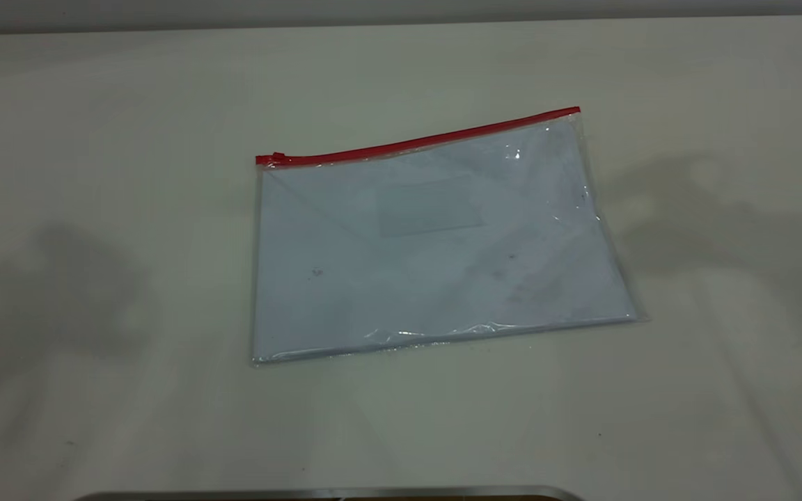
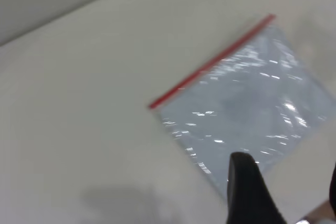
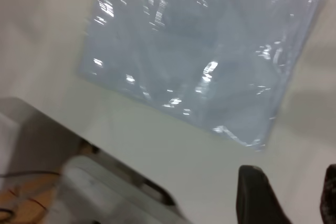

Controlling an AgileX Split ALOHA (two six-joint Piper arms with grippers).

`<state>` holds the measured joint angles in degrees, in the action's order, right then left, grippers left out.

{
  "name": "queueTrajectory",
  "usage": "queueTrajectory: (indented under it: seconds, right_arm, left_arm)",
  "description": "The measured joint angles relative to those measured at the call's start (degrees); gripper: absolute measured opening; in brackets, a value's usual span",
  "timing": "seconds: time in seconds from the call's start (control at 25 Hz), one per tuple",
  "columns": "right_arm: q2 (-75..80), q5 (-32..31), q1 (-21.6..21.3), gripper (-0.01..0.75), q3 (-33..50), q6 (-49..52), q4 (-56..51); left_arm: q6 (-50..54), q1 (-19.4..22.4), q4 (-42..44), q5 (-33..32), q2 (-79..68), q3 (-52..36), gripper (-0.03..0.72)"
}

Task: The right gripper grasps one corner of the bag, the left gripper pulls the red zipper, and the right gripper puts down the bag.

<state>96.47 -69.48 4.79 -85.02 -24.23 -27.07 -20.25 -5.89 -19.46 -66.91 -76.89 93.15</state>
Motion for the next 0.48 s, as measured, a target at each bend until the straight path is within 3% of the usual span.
queueTrajectory:
  seconds: [0.2,0.48]
  right_arm:
    - [-13.23,-0.33,2.48,0.314,9.71,2.15,0.22]
    - [-32.8,-0.86,3.2,0.313,27.6,9.68,8.86]
  left_arm:
    - [6.58,0.0,7.42,0.0,8.98,-6.94,0.424]
    - [12.53,0.0,14.55,0.0,21.37,-27.77,0.424]
